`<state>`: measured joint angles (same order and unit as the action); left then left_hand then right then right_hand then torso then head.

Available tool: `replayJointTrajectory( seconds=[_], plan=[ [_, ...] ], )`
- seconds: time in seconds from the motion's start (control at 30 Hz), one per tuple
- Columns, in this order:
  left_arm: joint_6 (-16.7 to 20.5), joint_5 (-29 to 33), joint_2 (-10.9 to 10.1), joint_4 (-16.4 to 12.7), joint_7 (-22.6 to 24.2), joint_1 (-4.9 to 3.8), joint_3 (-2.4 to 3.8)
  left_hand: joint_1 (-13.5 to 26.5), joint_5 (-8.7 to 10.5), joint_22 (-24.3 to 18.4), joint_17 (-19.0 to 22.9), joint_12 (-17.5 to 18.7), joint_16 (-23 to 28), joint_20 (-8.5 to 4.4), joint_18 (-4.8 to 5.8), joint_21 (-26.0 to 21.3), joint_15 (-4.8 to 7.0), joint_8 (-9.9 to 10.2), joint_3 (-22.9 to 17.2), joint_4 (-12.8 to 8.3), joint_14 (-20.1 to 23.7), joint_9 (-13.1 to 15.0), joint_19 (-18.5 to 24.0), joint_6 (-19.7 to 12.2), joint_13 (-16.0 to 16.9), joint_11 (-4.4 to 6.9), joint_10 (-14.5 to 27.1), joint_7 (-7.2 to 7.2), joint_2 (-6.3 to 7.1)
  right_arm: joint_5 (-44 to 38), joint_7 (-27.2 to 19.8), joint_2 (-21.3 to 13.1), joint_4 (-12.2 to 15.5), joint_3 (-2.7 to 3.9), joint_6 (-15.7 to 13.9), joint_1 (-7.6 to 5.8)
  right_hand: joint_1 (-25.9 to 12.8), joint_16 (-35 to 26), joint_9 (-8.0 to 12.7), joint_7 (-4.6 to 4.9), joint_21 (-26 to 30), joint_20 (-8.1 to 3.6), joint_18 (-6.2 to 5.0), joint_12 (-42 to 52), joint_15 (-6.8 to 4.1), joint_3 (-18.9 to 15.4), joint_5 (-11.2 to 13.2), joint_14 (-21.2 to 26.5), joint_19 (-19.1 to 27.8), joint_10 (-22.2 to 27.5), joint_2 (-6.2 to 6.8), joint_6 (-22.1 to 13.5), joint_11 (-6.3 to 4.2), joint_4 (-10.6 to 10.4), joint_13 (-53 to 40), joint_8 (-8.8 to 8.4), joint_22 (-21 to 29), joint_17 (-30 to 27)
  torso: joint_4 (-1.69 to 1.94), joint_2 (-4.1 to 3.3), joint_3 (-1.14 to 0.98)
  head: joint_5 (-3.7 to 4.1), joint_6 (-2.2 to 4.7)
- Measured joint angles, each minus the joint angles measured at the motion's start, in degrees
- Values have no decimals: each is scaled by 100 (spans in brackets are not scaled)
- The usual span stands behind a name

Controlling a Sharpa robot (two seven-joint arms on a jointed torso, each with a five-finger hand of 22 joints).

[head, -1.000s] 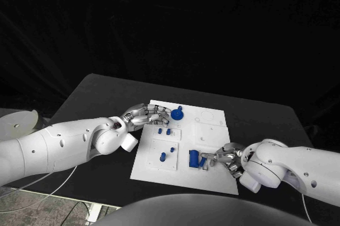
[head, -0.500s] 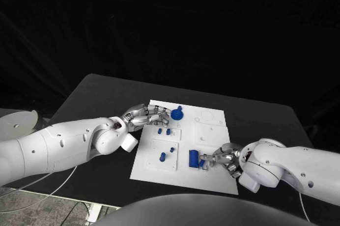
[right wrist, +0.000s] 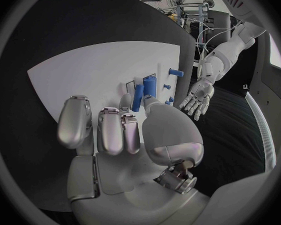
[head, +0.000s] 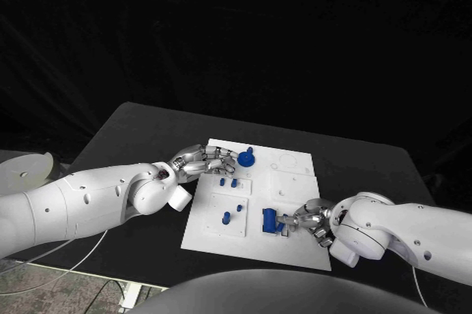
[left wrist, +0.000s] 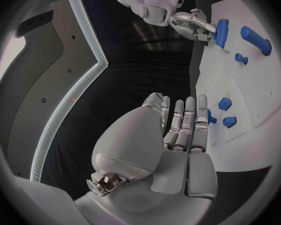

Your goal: Assemble the parts on the task board

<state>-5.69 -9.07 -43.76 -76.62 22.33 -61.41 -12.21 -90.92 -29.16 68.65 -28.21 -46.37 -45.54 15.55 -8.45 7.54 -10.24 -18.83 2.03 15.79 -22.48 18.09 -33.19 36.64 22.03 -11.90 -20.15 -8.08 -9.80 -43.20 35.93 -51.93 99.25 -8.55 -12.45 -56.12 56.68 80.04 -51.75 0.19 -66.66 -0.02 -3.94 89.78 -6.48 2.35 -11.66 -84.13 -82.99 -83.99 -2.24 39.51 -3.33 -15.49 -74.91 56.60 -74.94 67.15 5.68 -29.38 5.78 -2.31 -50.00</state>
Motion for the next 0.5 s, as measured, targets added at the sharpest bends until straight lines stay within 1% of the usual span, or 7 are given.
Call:
replayJointTrajectory(
  seconds=[0.07,0.1,0.23,0.3,0.33,0.43,0.5],
  plan=[
    [-1,0,-2,0,-3,0,0,0,0,0,0,0,0,0,0,0,0,0,0,0,0,0,0,0,0,0,0,0,0,-2,3,5,-2,0,0,0,57,0,-33,0,26,0,0,0,0,54,-32,0,0,0,-56,0,0,23,0,0,0,-2,0,1,0,-4,0],
    [-1,0,-3,-1,-5,0,0,0,0,0,0,0,0,0,0,0,0,0,0,0,0,0,0,0,0,0,0,0,0,-3,4,8,-3,0,0,0,90,0,-51,-21,32,-11,0,0,0,77,-66,0,11,0,-90,-21,0,46,0,-1,0,-2,0,1,0,-7,0],
    [-5,0,-4,-1,-13,0,0,0,0,0,0,0,0,0,0,0,0,0,0,0,0,0,0,0,0,0,0,0,0,-7,7,17,3,1,0,0,172,0,-103,0,66,-20,0,0,0,154,-144,0,21,0,-172,-42,0,99,0,-1,1,-14,-2,2,1,-9,0],
    [-7,0,-4,-1,-17,0,0,0,0,0,0,0,0,0,0,0,0,0,0,0,0,0,0,0,1,0,0,0,0,-7,8,18,10,1,-1,0,192,0,-120,-18,66,-20,0,0,0,184,-201,0,21,0,-191,-64,0,106,0,-1,1,-21,-3,2,0,-9,0],
    [-8,0,-4,-1,-19,0,0,0,0,-1,0,0,0,0,0,0,0,0,0,0,0,0,0,0,1,0,0,0,0,-8,9,18,11,1,-1,0,205,0,-127,-5,66,-20,0,0,0,206,-225,0,21,0,-205,-78,0,111,0,-1,1,-21,-3,2,0,-9,0],
    [-11,0,-1,-1,-24,0,0,0,0,-1,0,0,0,0,0,0,0,0,0,0,0,0,0,0,1,0,0,0,0,-9,10,25,16,1,-1,0,259,0,-156,-1,66,-20,0,0,0,261,-363,0,21,0,-259,-81,0,134,0,-1,1,-21,-3,2,0,-9,0],
    [-14,0,0,-1,-27,0,0,0,0,-1,0,0,0,0,0,0,0,0,0,0,0,0,0,0,1,0,0,0,0,-10,11,29,16,1,-2,0,274,0,-179,-21,89,-20,0,0,1,308,-469,0,21,0,-274,-102,0,181,1,-2,1,-21,-3,2,0,-10,0]
  ],
)
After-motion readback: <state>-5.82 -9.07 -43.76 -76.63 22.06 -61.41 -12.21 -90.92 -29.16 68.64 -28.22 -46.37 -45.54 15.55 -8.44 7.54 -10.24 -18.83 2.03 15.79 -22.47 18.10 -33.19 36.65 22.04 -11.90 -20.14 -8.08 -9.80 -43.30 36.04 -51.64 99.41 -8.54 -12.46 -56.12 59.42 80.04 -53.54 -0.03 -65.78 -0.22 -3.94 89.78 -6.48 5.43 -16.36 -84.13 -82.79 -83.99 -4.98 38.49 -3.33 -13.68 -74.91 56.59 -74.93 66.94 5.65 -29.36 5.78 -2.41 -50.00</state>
